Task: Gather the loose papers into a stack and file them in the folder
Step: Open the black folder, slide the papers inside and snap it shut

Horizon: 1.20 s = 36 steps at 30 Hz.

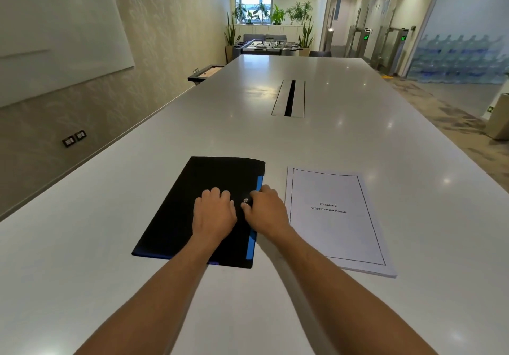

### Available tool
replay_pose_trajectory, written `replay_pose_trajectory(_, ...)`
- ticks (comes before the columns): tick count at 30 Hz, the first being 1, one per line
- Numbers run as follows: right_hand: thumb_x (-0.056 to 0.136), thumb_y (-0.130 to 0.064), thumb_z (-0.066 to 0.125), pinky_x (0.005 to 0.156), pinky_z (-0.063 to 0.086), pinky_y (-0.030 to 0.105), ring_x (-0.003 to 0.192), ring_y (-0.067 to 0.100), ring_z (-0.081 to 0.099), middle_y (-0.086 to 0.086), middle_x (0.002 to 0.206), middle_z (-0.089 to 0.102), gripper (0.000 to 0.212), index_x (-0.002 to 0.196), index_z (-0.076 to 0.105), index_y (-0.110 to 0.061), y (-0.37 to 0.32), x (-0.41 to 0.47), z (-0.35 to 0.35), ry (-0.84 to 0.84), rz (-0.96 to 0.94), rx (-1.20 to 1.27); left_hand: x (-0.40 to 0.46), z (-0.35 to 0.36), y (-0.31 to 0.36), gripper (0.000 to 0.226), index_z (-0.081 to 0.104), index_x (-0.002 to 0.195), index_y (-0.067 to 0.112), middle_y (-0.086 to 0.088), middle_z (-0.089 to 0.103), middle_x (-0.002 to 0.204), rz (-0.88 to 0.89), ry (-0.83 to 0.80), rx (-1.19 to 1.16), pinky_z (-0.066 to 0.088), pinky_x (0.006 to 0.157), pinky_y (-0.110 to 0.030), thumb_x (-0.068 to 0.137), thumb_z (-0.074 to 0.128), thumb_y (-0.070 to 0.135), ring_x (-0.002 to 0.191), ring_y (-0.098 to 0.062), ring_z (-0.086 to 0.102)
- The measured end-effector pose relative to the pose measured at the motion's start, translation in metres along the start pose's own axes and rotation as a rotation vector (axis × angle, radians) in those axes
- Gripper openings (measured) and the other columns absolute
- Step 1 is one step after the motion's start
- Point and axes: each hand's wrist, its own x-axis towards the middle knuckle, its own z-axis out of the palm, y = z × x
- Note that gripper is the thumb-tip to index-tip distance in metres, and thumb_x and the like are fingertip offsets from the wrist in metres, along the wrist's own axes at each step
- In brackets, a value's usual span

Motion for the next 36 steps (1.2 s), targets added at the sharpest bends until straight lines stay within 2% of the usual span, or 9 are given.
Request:
replay_pose_trajectory(3,0.089,-0.042,0.058,0.073,0.049,0.031,0.085,0.016,0.051,0.007,0.104,0.055,0.028,0.087,0.059,-0.015,-0.006,0.004,0.005,0.034,0.017,-0.081,0.001,0.011,-0.007,0.027,0.056,0.111,0.020,-0.004,0.056,0.110,-0.021,-0.018,-0.161,0.043,0.086,-0.035,0.094,0.044,0.036,0.100,-0.018,0.052)
replay_pose_trajectory(5,0.088,-0.045,0.059,0.068,0.044,0.029,0.080,0.015,0.046,0.007,0.101,0.055,0.031,0.080,0.051,-0.016,-0.007,0.005,0.007,0.049,0.008,-0.134,0.005,0.013,-0.009,0.033,0.053,0.124,0.020,-0.004,0.052,0.127,-0.033,-0.087,-0.257,0.037,0.104,-0.041,0.095,0.044,0.034,0.120,-0.019,0.046)
replay_pose_trajectory(8,0.088,-0.047,0.060,0.063,0.037,0.028,0.075,0.014,0.043,0.005,0.092,0.050,0.034,0.080,0.051,-0.015,-0.008,0.009,0.008,0.065,-0.003,-0.171,0.008,0.014,-0.010,0.037,0.050,0.130,0.020,-0.002,0.049,0.136,-0.017,-0.128,-0.294,0.025,0.113,-0.048,0.096,0.042,0.031,0.130,-0.017,0.040)
replay_pose_trajectory(16,0.096,-0.027,0.052,0.059,0.036,0.025,0.066,0.014,0.044,0.009,0.087,0.057,0.017,0.097,0.055,-0.009,-0.008,0.015,0.008,0.046,-0.142,-0.260,0.006,0.011,-0.011,0.042,0.047,0.132,0.020,-0.004,0.044,0.145,-0.023,-0.177,-0.377,0.014,0.117,-0.053,0.099,0.036,0.043,0.140,-0.019,0.030)
replay_pose_trajectory(21,0.095,-0.013,0.049,0.044,0.024,0.018,0.052,0.007,0.041,-0.005,0.065,0.039,0.015,0.109,0.049,-0.007,0.006,0.025,-0.010,0.075,0.100,-0.013,0.005,0.009,-0.008,0.067,0.044,0.136,0.024,-0.005,0.037,0.150,-0.026,-0.229,-0.337,0.009,0.117,-0.053,0.088,0.031,0.069,0.144,-0.023,0.021)
replay_pose_trajectory(26,0.091,-0.010,0.055,0.047,0.031,0.015,0.060,0.006,0.044,0.008,0.089,0.057,0.017,0.106,0.056,-0.004,0.017,0.027,-0.016,-0.013,0.311,0.219,0.006,0.010,-0.004,0.090,0.037,0.139,0.032,-0.003,0.030,0.154,0.026,-0.286,-0.283,0.003,0.113,-0.060,0.071,0.024,0.089,0.145,-0.026,0.016)
replay_pose_trajectory(31,0.091,-0.007,0.056,0.068,0.055,0.029,0.077,0.023,0.065,0.009,0.084,0.058,0.003,0.088,0.055,-0.006,0.018,0.027,-0.025,-0.074,0.440,0.392,0.005,0.007,-0.004,0.083,0.032,0.140,0.037,0.000,0.025,0.156,0.091,-0.347,-0.260,0.000,0.110,-0.065,0.073,0.033,0.085,0.146,-0.028,0.011)
replay_pose_trajectory(34,0.095,-0.011,0.049,0.060,0.052,0.028,0.069,0.020,0.063,0.012,0.084,0.061,0.012,0.084,0.052,-0.008,0.019,0.027,-0.031,-0.095,0.513,0.470,0.007,-0.001,0.002,0.072,0.035,0.139,0.036,0.000,0.025,0.156,0.092,-0.369,-0.305,0.000,0.110,-0.065,0.077,0.048,0.071,0.146,-0.029,0.012)
replay_pose_trajectory(36,0.096,-0.012,0.050,0.062,0.050,0.027,0.071,0.019,0.061,0.013,0.087,0.062,0.009,0.090,0.054,-0.006,0.019,0.027,-0.033,-0.101,0.526,0.475,0.013,-0.014,0.010,0.064,0.041,0.134,0.033,0.001,0.032,0.152,0.131,-0.383,-0.358,0.011,0.111,-0.065,0.077,0.058,0.055,0.143,-0.028,0.022)
